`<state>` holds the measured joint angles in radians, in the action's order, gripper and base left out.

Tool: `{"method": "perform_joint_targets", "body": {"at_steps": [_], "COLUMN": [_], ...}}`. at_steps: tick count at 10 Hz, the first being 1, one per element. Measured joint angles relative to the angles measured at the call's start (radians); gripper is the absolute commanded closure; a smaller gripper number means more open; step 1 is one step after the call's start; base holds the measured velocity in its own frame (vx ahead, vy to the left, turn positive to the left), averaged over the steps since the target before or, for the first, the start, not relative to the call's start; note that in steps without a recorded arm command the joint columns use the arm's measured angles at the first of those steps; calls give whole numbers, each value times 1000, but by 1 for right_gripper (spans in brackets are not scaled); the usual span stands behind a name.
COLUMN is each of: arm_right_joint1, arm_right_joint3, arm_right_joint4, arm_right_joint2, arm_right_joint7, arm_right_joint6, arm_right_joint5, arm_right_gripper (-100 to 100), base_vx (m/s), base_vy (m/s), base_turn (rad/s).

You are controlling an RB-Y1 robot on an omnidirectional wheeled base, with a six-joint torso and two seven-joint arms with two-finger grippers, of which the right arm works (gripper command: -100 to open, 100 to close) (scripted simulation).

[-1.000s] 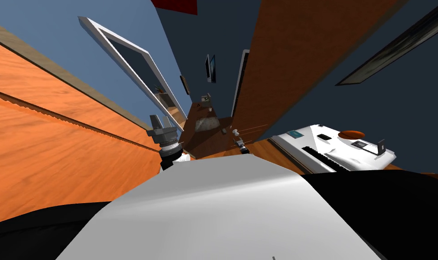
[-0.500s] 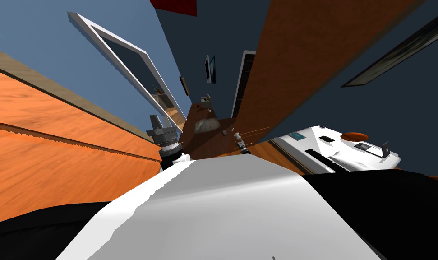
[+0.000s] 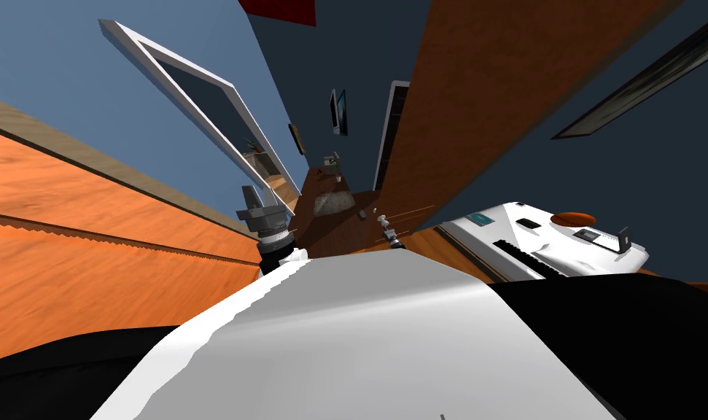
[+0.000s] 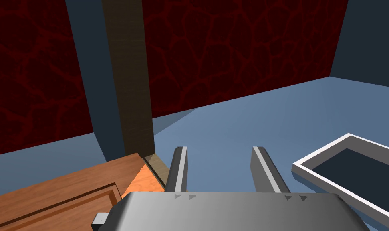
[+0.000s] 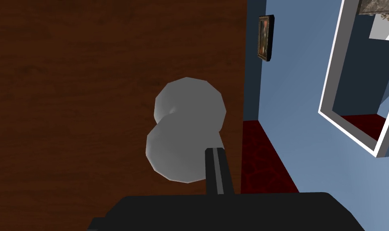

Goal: Pull the door open

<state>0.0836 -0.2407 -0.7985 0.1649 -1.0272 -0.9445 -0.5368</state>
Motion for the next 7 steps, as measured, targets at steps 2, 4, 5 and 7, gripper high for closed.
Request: {"method": "perform_joint_targets", "body": {"at_steps": [2, 4, 5, 7], "arm_right_joint1": [0, 8, 4, 17], "arm_right_joint3": [1, -4, -12, -21], "arm_right_joint4": [1, -7, 9, -5], "arm_right_joint2": [0, 5, 12, 21], "arm_right_joint7": [0, 4, 4, 12], "arm_right_joint6": [0, -3, -17, -25], "arm_right_joint5": [0, -1, 2, 1], "arm_right_gripper": [100, -100, -100, -100], "base_vx": [0, -163, -195, -195], "base_vy": [0, 36, 0, -66], "base_turn": [0, 59, 15, 26]}}
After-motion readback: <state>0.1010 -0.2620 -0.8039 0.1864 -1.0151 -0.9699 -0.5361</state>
